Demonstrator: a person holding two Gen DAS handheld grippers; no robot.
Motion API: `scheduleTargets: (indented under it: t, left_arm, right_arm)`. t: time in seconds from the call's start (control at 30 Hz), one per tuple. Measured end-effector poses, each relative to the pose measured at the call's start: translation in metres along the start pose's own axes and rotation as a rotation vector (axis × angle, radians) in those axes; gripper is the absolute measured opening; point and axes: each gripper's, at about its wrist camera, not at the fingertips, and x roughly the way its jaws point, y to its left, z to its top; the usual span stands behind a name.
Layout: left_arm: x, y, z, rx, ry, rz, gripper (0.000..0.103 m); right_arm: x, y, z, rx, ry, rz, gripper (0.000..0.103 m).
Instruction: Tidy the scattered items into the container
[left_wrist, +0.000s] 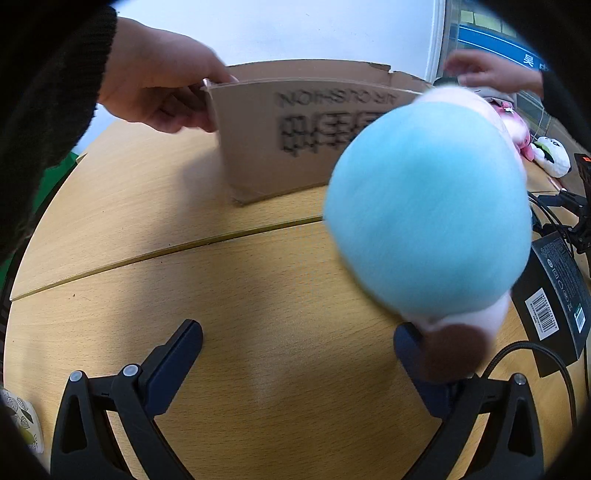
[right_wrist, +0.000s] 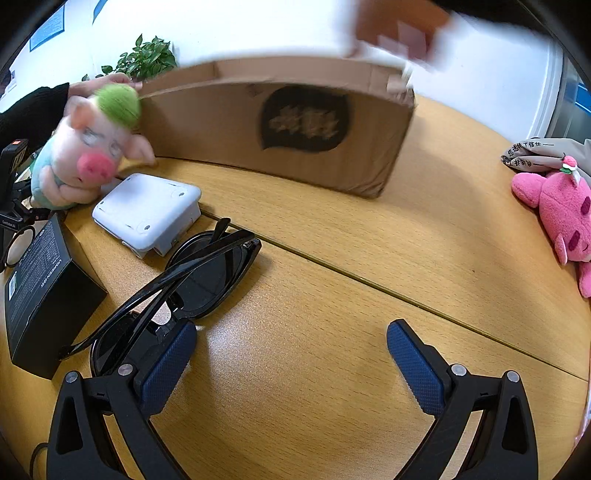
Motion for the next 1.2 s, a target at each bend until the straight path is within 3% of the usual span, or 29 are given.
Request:
scheduleTargets:
  t: [1.2]
  left_arm:
    - [-0.0004,0.0004,0.0011,0.001,0.000,-0.001,0.103]
  right_arm:
    - [0.0016,-0.0065,-0.0026,-0.004,-0.001,0.003,0.103]
